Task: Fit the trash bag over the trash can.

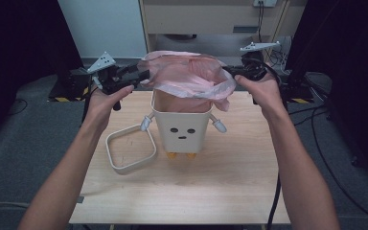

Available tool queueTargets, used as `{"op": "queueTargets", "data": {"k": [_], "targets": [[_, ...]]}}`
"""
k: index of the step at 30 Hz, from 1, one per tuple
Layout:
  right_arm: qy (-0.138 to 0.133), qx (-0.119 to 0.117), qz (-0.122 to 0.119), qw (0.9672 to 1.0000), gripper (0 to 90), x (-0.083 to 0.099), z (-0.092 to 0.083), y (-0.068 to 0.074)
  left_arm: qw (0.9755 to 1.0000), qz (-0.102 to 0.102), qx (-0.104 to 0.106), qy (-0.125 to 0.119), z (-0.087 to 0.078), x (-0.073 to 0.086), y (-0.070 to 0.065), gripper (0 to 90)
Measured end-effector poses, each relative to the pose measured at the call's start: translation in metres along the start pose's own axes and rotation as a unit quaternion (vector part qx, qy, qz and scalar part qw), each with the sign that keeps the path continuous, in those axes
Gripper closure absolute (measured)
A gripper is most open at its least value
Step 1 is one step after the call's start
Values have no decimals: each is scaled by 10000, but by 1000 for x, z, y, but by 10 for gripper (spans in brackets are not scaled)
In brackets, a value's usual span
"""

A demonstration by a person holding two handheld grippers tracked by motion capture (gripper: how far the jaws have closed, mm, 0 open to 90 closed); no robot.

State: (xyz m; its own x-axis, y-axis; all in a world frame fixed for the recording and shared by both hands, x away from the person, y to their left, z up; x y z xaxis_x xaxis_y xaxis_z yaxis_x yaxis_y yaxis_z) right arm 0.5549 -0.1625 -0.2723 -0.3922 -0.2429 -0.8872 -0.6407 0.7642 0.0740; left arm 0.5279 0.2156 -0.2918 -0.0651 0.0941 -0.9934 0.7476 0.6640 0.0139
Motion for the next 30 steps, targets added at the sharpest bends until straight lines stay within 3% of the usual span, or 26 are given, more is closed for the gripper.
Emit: {"op": "queueTargets", "data": {"k": [3, 5, 8, 9, 12, 14, 19, 24, 25, 30], "targets": [[29, -15, -25, 10000, 898, 1, 2, 1, 9999, 43, 81, 105, 5, -2, -5, 482], [26, -26, -36, 10000, 898, 1, 3, 2, 9998, 62, 78, 163, 6, -2, -6, 569], [9, -1, -59, 10000, 898, 1, 4, 3, 9994, 100, -41, 325, 11, -4, -6, 752], [12, 16, -44, 10000, 898, 2, 4, 2, 9983, 92, -234, 529, 13, -4, -2, 806], [24, 75, 21, 10000, 899, 5, 4, -2, 9970, -157, -355, 663, 15, -2, 7, 899], [62, 91, 65, 9999, 900, 10, 6, -6, 9954, -237, -402, 835, 18, 3, 11, 900], [208, 154, 223, 9994, 900, 23, 12, -16, 9890, -179, -543, 1362, 21, 20, 17, 900], [321, 142, 330, 9988, 900, 36, 16, -21, 9865, -295, -498, 1532, 20, 33, 18, 900], [379, 153, 338, 9986, 900, 41, 18, -23, 9838, -184, -511, 1710, 20, 39, 18, 900], [496, 137, 415, 9978, 900, 53, 21, -25, 9807, -297, -498, 1868, 14, 52, 22, 900]]}}
Point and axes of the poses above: each handheld gripper's, and its own axes: z roughly forward along the jaws, x roughly out of its underside, y roughly to its left, the point moved 3 cm from there along z, roughly forward along the jaws, and after that the axes turned 3 degrees about z, right-handed, at the moved point
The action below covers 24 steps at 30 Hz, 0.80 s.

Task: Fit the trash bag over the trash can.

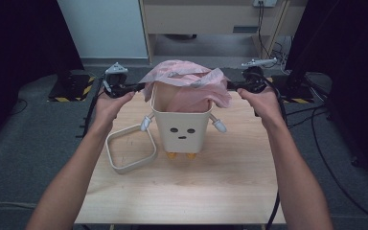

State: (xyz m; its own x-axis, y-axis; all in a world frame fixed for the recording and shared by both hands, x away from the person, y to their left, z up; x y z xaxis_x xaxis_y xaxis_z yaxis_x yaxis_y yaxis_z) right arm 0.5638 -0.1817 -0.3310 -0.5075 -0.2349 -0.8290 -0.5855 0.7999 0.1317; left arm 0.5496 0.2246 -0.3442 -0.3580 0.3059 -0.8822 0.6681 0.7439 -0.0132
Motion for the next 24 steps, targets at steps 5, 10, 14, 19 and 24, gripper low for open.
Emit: {"op": "queueTargets", "data": {"k": [5, 10, 14, 19, 24], "targets": [[111, -16, -2, 9999, 900, 8, 4, 1, 9999, -24, 72, 137, 1, 12, 0, 900], [264, -69, 10, 9996, 900, 20, 11, 4, 9994, -27, 212, 279, 4, 20, -4, 900], [358, -113, 29, 9993, 900, 27, 17, 7, 9991, -26, 257, 328, 6, 23, -7, 900], [426, -141, 11, 9990, 900, 31, 22, 10, 9991, -164, 227, 303, 7, 27, -3, 900], [572, -43, -7, 9984, 900, 40, 26, 7, 9985, -344, 300, 290, 7, 37, 0, 900]]}}
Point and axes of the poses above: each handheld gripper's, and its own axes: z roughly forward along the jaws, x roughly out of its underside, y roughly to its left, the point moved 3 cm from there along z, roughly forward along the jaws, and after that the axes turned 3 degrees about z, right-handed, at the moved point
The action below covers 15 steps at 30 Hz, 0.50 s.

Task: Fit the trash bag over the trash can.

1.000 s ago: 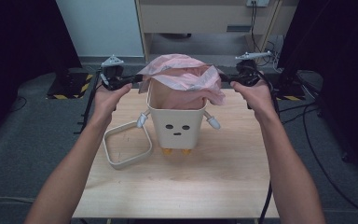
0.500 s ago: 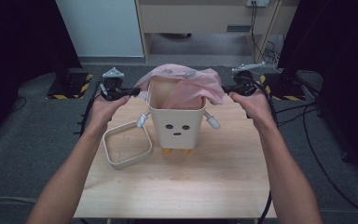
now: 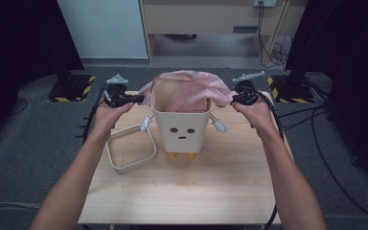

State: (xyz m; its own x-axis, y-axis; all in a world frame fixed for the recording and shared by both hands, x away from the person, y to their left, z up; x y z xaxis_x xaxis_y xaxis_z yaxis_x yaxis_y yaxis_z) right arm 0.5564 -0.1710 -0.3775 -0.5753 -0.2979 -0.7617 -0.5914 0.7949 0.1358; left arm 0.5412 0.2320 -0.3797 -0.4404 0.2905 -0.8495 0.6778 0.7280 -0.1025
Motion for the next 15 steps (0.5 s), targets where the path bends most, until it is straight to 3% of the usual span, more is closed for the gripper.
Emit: {"op": "queueTargets", "data": {"k": [4, 15], "targets": [[-62, -94, 201, 9997, 900, 13, 4, -6, 9999, -8, 93, 41, 4, 8, -1, 900], [-121, -201, 410, 9989, 900, 35, 10, -13, 9997, -93, 161, 167, 12, 21, 0, 900]]}}
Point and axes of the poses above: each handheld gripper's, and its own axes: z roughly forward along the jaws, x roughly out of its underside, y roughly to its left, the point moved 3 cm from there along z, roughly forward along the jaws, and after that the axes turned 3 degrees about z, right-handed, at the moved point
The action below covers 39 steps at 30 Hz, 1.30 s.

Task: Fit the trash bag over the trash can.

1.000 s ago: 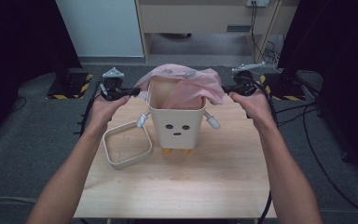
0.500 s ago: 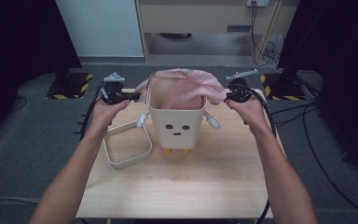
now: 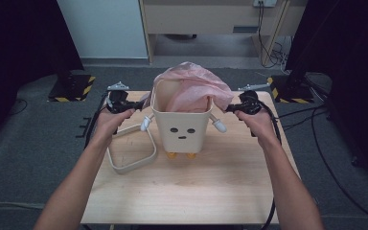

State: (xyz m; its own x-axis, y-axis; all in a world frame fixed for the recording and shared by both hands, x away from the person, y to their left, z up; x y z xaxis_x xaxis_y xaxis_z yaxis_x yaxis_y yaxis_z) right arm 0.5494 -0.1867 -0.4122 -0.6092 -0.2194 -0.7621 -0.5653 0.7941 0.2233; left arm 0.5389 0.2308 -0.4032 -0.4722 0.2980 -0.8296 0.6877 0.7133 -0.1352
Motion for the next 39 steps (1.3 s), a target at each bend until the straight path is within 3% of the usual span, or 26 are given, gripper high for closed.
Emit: {"op": "queueTargets", "data": {"k": [19, 25, 29, 31, 34, 37, 39], "targets": [[-73, 31, -9, 10000, 900, 2, -1, -1, 10000, -24, -47, 0, -2, 5, 2, 900], [-291, 15, -18, 9996, 891, -5, -11, 0, 9995, 160, -152, -236, -11, 0, -1, 869], [-298, -45, -16, 9995, 882, -5, -14, -2, 9995, 205, -106, -233, -14, -1, -2, 882], [-322, -62, 0, 9995, 841, -5, -16, -2, 9989, 256, -240, -314, -16, -2, -3, 835], [-503, 45, 101, 9987, 716, -8, -23, -5, 9969, 324, -481, -535, -21, -4, -3, 671], [-647, 149, 180, 9976, 582, -12, -32, -9, 9951, 398, -522, -740, -28, -6, -5, 578], [-708, 225, 202, 9970, 566, -15, -38, -11, 9940, 461, -534, -834, -33, -7, -8, 545]]}}
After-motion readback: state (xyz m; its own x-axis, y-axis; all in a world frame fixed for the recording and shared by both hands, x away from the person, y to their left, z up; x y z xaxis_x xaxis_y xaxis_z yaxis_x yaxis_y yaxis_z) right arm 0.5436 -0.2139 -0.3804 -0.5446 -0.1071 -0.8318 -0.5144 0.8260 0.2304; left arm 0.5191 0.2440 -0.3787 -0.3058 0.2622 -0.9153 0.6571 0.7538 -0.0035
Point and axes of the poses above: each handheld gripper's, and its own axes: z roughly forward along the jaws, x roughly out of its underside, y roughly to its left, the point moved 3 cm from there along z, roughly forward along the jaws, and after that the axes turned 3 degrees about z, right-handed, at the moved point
